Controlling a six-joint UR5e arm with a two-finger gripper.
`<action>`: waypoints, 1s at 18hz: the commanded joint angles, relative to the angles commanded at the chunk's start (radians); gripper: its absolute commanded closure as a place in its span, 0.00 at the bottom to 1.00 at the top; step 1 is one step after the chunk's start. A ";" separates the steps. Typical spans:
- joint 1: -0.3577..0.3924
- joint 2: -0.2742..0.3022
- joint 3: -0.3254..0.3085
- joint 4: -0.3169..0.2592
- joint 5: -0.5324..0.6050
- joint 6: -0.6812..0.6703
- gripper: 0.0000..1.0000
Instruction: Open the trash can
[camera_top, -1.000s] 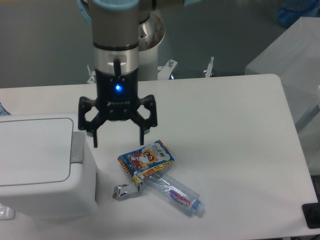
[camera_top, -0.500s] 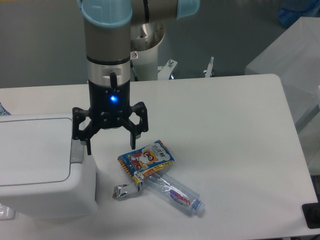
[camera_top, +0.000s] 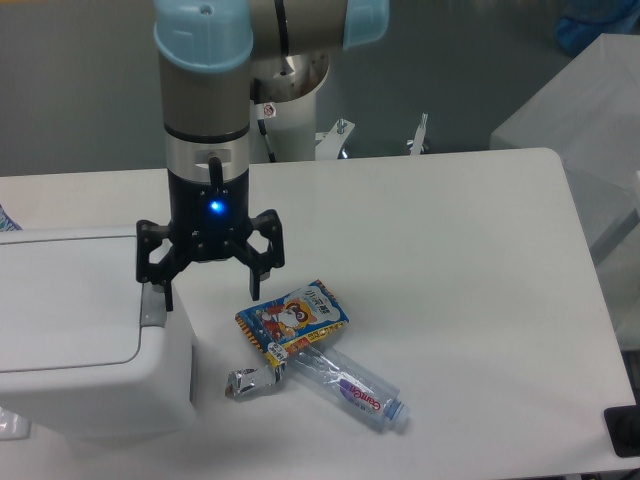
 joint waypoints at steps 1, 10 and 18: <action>0.000 0.000 0.000 0.000 0.000 -0.002 0.00; -0.008 -0.006 -0.006 0.002 0.000 -0.002 0.00; -0.008 -0.012 -0.008 0.002 0.000 -0.002 0.00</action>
